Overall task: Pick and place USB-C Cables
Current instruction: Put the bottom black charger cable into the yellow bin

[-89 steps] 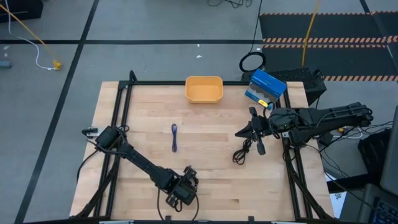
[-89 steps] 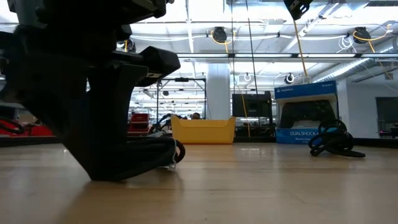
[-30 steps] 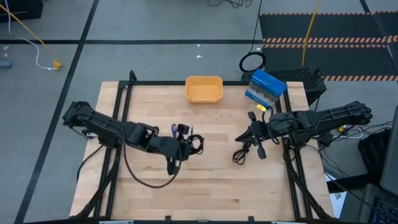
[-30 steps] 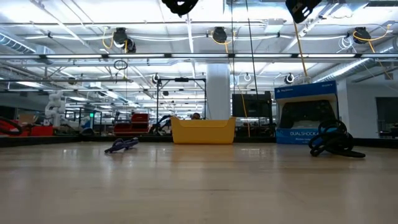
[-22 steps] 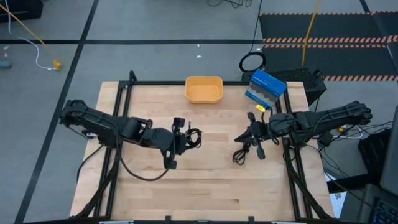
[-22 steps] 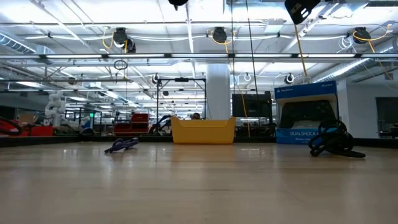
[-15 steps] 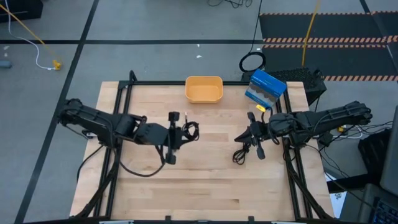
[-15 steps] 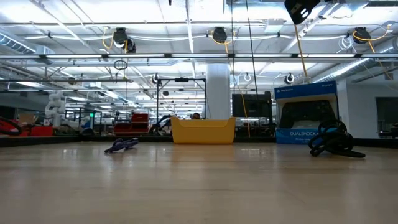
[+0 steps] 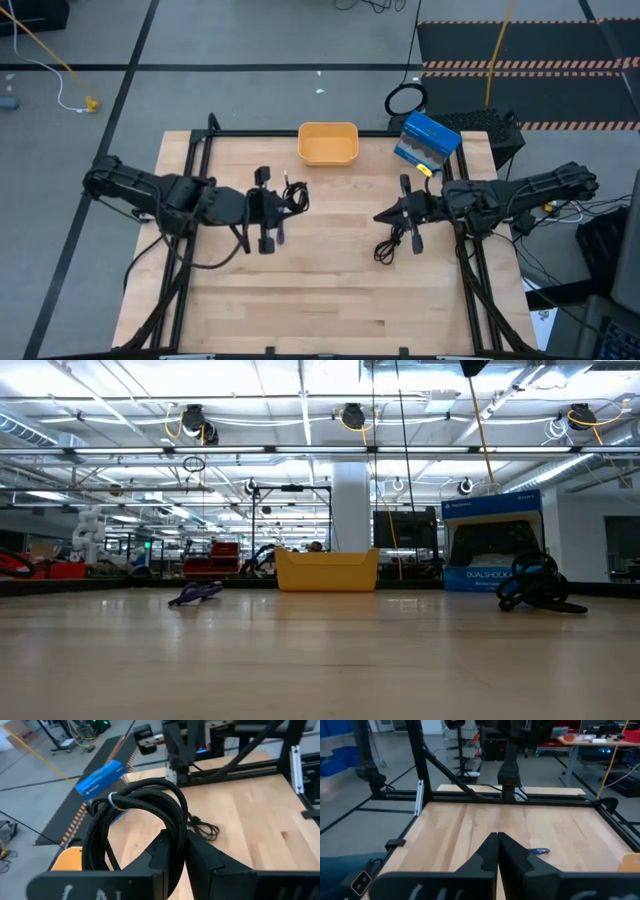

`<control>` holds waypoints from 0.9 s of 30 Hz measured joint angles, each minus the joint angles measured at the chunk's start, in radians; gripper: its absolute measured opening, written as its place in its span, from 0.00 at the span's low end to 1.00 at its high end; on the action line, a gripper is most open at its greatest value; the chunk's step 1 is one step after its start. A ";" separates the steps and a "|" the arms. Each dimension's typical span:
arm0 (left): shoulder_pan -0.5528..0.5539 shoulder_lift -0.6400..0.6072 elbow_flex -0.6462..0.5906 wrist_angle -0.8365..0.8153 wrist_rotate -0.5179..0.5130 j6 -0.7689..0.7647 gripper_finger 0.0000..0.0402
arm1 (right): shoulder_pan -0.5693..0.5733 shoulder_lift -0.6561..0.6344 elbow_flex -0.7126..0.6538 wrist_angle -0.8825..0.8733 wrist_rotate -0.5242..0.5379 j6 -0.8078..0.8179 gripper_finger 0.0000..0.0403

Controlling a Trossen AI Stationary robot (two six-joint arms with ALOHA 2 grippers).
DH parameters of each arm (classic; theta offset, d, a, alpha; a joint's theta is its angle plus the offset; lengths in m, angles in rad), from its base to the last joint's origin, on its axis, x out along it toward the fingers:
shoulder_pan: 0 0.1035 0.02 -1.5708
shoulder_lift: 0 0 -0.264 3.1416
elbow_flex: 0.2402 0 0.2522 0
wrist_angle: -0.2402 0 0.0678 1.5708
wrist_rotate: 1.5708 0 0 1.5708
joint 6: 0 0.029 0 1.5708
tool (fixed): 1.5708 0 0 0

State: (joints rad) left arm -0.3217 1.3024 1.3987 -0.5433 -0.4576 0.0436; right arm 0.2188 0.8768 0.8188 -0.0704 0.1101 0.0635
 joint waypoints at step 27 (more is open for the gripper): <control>-0.080 -0.335 -0.482 0.366 -0.120 0.136 0.12 | 0.058 0.000 -0.018 -0.016 -0.002 -0.060 0.00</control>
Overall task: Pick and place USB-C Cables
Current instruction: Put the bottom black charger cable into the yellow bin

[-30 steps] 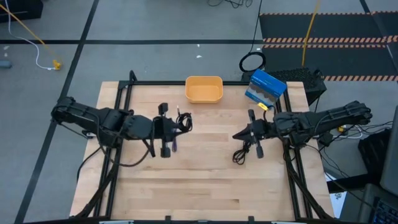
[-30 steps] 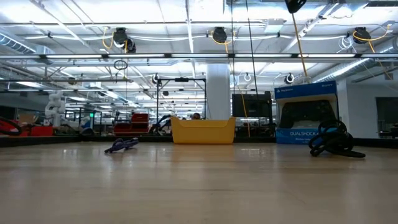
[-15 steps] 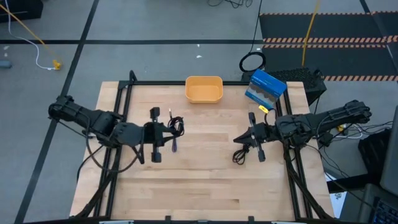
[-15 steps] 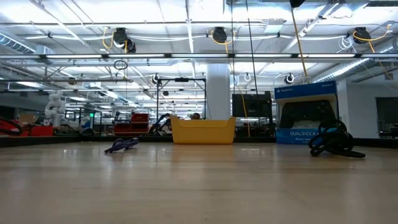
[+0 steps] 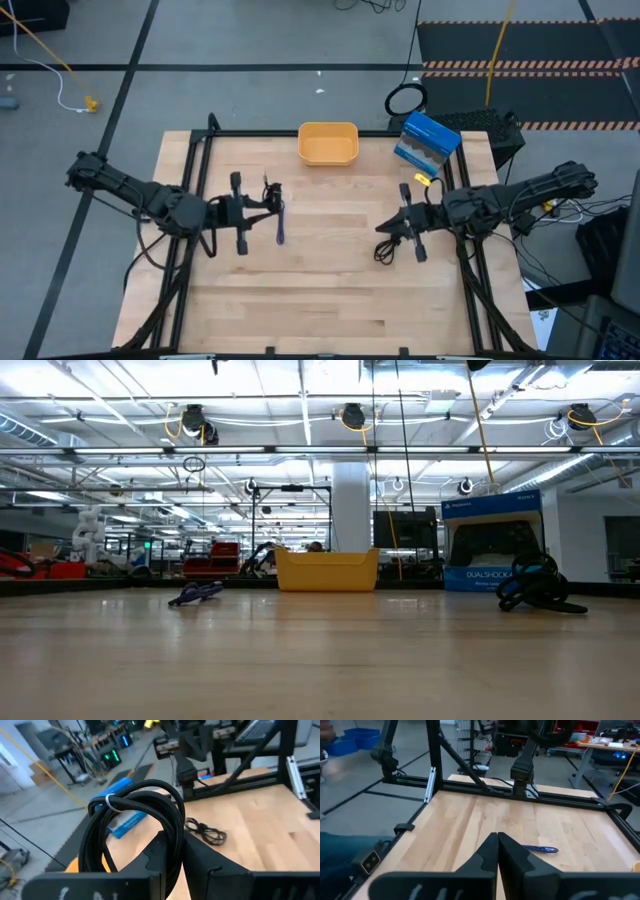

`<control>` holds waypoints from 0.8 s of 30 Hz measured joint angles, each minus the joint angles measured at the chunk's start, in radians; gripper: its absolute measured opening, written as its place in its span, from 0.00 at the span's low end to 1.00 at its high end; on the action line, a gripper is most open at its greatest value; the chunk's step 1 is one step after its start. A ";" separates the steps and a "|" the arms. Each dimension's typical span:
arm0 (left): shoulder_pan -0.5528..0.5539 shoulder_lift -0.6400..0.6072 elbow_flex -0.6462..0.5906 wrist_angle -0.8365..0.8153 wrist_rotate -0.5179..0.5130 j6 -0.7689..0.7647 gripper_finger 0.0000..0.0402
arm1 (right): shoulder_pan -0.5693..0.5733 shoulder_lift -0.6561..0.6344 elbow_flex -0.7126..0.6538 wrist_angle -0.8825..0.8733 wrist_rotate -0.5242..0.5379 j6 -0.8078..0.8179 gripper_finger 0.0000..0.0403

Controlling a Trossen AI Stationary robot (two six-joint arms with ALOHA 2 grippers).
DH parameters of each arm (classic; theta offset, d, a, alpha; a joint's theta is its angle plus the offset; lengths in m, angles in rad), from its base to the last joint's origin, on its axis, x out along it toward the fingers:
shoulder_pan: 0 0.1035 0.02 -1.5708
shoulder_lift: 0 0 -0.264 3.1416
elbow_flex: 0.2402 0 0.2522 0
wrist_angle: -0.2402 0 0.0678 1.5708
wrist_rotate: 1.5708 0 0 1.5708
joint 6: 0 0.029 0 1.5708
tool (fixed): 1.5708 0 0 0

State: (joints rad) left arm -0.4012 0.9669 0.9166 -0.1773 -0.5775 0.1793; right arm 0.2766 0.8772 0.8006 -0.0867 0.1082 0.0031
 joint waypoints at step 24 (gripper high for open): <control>0.054 -0.103 -0.187 0.198 0.064 -0.010 0.12 | -0.140 -0.223 -0.128 0.003 -0.005 -0.149 0.00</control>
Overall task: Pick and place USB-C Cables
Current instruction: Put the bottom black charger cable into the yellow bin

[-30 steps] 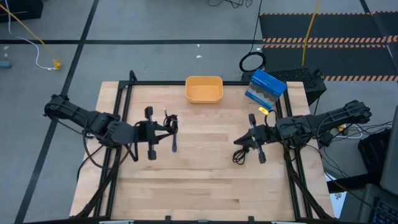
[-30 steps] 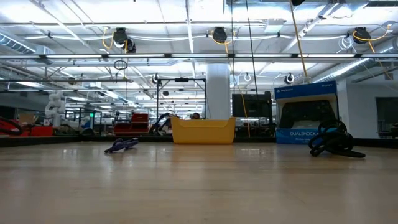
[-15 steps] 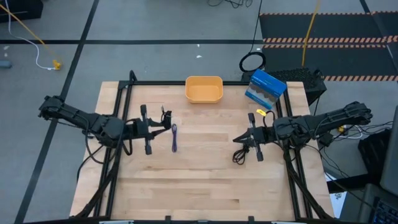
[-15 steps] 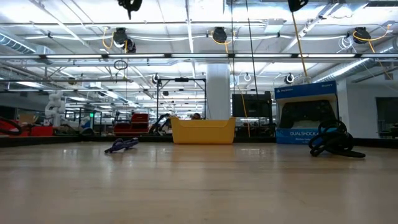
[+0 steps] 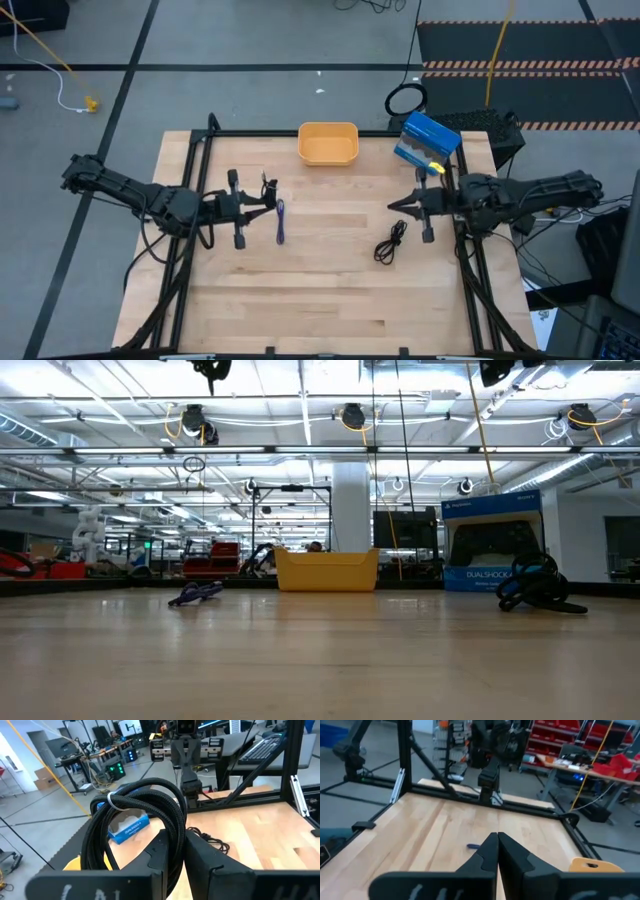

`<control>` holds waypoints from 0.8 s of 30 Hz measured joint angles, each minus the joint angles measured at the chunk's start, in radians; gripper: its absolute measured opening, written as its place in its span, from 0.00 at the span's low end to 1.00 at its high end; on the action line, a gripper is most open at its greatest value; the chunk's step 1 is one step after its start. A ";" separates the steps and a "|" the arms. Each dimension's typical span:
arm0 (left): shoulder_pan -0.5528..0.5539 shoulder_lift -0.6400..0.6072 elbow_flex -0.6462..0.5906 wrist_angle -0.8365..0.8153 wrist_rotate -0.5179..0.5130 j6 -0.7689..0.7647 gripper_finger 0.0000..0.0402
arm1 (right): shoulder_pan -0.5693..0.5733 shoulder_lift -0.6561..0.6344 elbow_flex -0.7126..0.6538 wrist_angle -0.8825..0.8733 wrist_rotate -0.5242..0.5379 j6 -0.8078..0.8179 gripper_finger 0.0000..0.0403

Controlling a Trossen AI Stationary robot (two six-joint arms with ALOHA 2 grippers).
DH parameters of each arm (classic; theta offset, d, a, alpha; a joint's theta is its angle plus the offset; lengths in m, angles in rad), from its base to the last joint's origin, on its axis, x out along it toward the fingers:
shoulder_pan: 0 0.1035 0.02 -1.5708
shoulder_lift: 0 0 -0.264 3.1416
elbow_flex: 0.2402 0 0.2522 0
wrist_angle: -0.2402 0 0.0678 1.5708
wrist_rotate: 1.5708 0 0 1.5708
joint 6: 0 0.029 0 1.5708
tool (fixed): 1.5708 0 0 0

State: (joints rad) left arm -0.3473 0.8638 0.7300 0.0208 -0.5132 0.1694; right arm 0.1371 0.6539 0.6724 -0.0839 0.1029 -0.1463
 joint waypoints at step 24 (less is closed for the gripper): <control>0.357 0.272 0.346 -0.176 0.118 -0.040 0.12 | -0.059 -0.056 -0.027 -0.006 0.207 -0.021 0.00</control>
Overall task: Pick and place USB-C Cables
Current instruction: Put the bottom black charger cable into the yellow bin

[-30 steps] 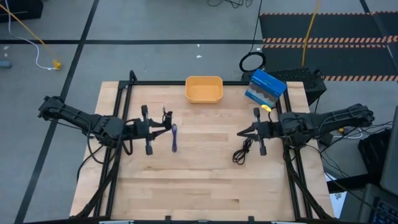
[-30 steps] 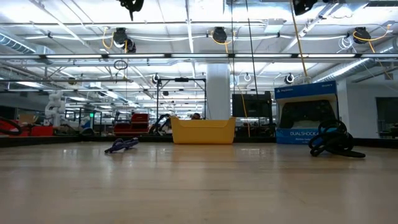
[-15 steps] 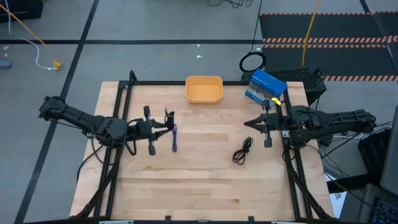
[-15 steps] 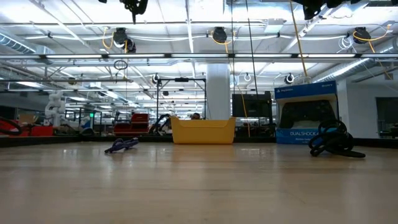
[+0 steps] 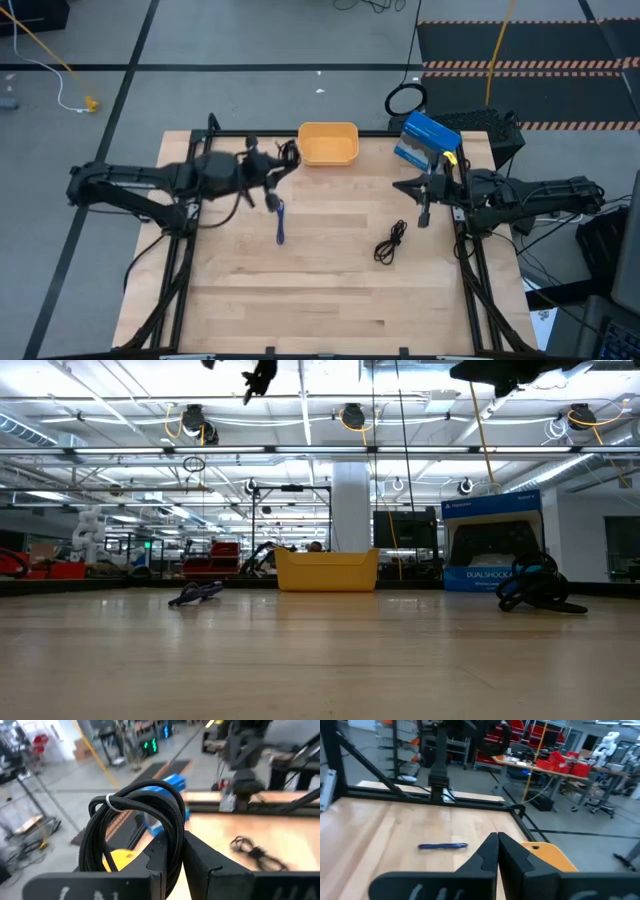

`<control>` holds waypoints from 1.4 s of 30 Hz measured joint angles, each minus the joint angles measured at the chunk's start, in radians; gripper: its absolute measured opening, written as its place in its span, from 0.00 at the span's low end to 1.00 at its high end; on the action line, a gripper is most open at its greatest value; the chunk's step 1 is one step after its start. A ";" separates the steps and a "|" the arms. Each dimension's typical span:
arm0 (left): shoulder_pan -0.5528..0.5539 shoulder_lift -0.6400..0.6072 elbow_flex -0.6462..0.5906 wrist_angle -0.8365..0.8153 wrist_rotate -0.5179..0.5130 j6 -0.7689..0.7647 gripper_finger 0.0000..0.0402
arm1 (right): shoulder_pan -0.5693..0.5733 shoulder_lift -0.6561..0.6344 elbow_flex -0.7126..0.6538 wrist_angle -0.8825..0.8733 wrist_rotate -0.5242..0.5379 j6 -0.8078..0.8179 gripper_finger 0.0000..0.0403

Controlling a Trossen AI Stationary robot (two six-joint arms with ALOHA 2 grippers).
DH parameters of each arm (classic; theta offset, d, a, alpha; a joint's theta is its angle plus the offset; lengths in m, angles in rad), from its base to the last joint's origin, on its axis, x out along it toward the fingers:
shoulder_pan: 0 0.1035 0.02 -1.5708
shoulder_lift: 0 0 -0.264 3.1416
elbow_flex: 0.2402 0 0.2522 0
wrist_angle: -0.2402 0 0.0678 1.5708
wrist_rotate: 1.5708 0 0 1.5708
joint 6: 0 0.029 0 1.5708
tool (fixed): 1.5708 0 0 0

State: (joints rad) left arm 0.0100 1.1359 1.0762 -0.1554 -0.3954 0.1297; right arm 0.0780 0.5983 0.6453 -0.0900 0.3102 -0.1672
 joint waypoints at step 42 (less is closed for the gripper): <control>0.522 0.962 0.773 -0.741 0.197 0.201 0.12 | 0.000 0.000 0.000 -0.131 0.002 -0.010 0.00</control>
State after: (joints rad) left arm 0.5323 2.0984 1.8492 -0.8962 -0.1986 0.3304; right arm 0.0780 0.5986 0.6453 -0.2207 0.3122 -0.1770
